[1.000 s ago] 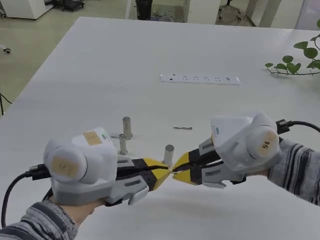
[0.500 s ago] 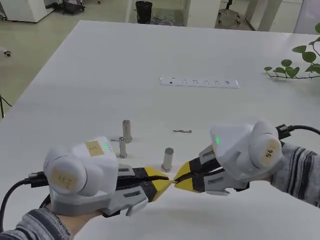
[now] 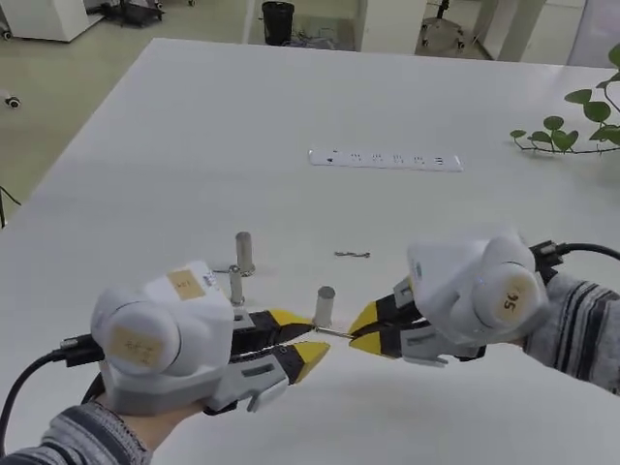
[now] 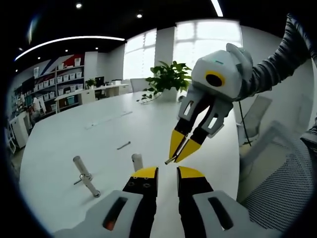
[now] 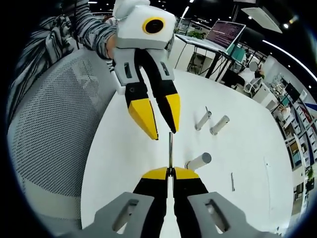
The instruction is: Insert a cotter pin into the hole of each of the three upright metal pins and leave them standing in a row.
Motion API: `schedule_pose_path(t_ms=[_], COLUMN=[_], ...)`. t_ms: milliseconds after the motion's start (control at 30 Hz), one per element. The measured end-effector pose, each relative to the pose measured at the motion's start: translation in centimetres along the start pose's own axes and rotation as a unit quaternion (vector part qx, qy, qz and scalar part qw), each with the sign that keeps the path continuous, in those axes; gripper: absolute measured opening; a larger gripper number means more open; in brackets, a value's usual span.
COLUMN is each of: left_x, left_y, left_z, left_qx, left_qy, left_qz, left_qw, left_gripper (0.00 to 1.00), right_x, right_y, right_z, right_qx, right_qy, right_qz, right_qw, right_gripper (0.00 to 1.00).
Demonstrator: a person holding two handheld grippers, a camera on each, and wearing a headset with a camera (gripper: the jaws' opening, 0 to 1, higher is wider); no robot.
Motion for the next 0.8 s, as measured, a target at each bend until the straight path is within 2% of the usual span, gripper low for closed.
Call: schedule_pose_path(t_ms=[233,433,600,800], left_x=[-0.2,-0.5,-1.1,-1.9], left_y=[-1.2,-2.3,-3.2,-3.7], left_z=[0.6,1.3,2.0,3.0], left_qx=[0.038,0.073,0.102,0.115], left_qy=[0.011,0.018,0.011,-0.002], left_qz=[-0.009,-0.035,-0.043,-0.048], left_qw=[0.9992,0.9965,0.9938,0.9922], left_gripper=[0.19,0.24,0.26,0.27], right_x=[-1.7,-2.8,-3.6,-4.4], right_y=[1.6,2.6,3.2,3.9], right_z=[0.1,0.4,0.7,1.2], right_qx=[-0.027,-0.035,-0.039,-0.041], right_qy=[-0.033,-0.048,-0.063,-0.072], right_qz=[0.011,0.022,0.032,0.029], right_qw=[0.9991,0.998,0.9967,0.9961], right_gripper=[0.0,0.0,0.0,0.0])
Point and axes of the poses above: the centre of the closed fingertips' face, and the gripper's own axes: z roughly forward along the fingers, y roughly to its right, x roughly out of its top, the point moved 3 cm from there along -z, roughly backward along the fingers, and after that the axes turned 1 degree about -z, right-handed, at the moved point
